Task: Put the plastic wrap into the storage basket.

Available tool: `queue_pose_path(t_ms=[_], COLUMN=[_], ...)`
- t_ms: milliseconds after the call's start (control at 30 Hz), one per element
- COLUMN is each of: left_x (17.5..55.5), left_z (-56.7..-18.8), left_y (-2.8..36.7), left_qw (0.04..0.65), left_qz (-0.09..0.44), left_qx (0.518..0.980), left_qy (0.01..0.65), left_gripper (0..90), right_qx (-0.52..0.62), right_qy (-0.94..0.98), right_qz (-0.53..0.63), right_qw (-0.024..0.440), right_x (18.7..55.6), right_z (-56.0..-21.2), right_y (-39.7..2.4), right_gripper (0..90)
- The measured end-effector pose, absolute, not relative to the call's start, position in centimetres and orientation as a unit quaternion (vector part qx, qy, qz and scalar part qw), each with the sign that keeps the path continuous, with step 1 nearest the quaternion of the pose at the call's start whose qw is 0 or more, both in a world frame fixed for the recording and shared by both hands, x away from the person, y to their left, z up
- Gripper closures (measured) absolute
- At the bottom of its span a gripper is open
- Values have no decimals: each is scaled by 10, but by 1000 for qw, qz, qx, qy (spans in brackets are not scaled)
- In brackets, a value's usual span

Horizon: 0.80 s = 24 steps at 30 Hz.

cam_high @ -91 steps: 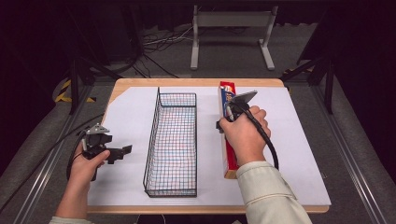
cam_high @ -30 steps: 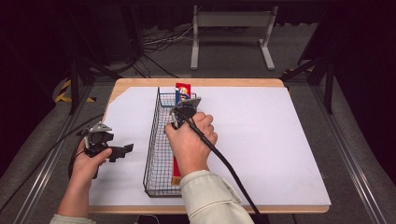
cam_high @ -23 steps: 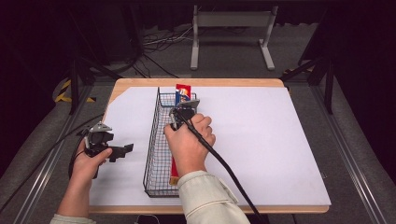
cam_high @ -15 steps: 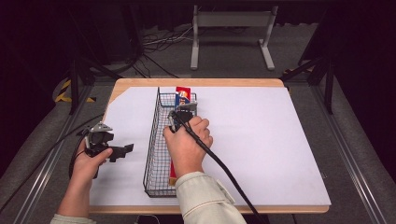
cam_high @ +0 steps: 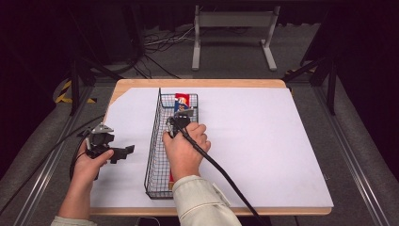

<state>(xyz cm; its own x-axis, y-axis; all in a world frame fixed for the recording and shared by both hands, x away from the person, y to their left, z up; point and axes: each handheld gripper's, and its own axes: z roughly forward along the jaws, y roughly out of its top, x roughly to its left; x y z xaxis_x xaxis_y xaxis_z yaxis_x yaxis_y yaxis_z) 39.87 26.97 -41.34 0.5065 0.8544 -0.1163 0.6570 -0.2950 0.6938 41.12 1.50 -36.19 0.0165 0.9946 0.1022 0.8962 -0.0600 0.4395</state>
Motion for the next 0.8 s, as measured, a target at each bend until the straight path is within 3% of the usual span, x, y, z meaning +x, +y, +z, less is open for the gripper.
queue_pose_path(t_ms=[800], left_x=[398], left_z=[-415], left_y=[271], left_qw=[353], left_qz=[137], left_qx=[793], left_qy=[476], left_gripper=[37], right_qx=[700], right_qy=[681], right_qz=[169], right_qw=[130], right_x=[416], right_z=[-387], right_y=[24], right_gripper=[399])
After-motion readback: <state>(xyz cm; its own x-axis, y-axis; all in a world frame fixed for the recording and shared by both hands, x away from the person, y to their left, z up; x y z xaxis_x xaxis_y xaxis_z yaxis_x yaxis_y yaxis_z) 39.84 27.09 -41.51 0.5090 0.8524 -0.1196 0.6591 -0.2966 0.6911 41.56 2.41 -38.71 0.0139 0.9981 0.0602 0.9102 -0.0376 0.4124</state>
